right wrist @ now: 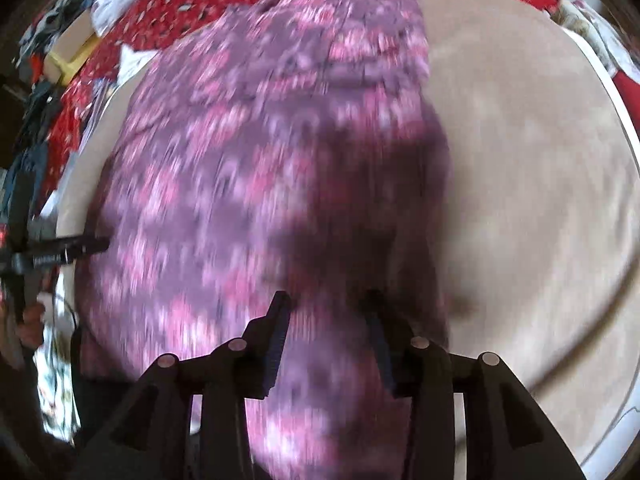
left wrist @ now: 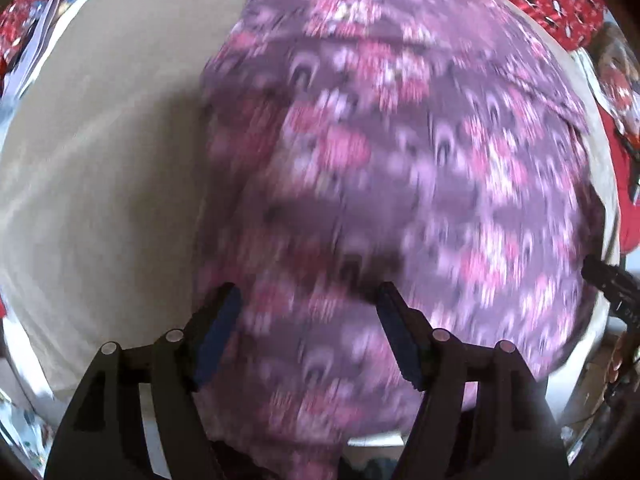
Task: Fold small clothes
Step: 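Grasp the shirt edge with the left gripper while the right gripper grasps the opposite edge, lifting to fold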
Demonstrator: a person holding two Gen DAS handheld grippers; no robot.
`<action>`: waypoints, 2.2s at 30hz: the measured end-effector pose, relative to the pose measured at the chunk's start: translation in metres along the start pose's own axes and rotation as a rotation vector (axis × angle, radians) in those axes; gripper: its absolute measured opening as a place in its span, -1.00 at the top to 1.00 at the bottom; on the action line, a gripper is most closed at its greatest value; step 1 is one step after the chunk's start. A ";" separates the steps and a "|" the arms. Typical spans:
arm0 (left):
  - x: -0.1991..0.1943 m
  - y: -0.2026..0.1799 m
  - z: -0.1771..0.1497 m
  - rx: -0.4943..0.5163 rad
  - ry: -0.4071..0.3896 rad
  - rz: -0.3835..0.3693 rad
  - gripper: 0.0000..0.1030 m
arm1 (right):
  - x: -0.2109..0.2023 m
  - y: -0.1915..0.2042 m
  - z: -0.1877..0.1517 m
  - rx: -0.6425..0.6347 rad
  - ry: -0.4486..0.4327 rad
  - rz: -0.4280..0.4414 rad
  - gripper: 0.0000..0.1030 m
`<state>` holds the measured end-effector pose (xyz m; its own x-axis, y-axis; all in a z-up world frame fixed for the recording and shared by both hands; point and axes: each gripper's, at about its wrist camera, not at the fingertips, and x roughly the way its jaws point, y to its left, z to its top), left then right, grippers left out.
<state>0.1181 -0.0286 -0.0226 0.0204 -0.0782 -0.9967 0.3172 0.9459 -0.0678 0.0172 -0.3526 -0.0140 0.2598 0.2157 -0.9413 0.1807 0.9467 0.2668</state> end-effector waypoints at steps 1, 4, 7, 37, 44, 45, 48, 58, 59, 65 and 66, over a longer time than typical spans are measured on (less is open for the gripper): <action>-0.003 0.006 -0.010 -0.009 0.005 -0.015 -0.36 | -0.006 -0.003 -0.019 0.010 0.012 0.003 0.17; -0.010 0.028 -0.037 -0.046 0.005 -0.042 -0.36 | -0.028 -0.018 -0.061 0.040 -0.044 -0.018 0.15; -0.006 0.044 -0.059 -0.055 0.033 -0.012 -0.36 | -0.043 -0.042 -0.095 0.099 -0.114 -0.044 -0.09; -0.051 0.072 -0.106 -0.199 -0.135 -0.527 0.95 | -0.108 -0.006 -0.118 0.137 -0.405 0.489 0.89; -0.067 0.094 -0.044 -0.306 -0.200 -0.579 0.95 | -0.106 -0.019 -0.058 0.206 -0.464 0.546 0.89; -0.067 0.098 -0.030 -0.324 -0.209 -0.582 0.95 | -0.104 -0.024 -0.045 0.222 -0.471 0.548 0.89; -0.067 0.102 0.006 -0.356 -0.231 -0.571 0.95 | -0.100 -0.034 -0.018 0.246 -0.484 0.546 0.89; -0.048 0.099 0.143 -0.438 -0.252 -0.541 0.95 | -0.059 -0.070 0.107 0.321 -0.508 0.515 0.89; -0.048 0.098 0.156 -0.442 -0.254 -0.535 0.95 | -0.054 -0.075 0.122 0.335 -0.520 0.519 0.89; -0.037 0.097 0.226 -0.459 -0.248 -0.474 0.94 | -0.013 -0.096 0.183 0.443 -0.539 0.522 0.89; -0.030 0.095 0.234 -0.451 -0.232 -0.451 0.94 | -0.001 -0.100 0.193 0.464 -0.520 0.517 0.89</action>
<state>0.3693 -0.0103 0.0109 0.1982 -0.5139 -0.8346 -0.0832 0.8396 -0.5367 0.1815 -0.4936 0.0004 0.7967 0.3475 -0.4945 0.2597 0.5421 0.7992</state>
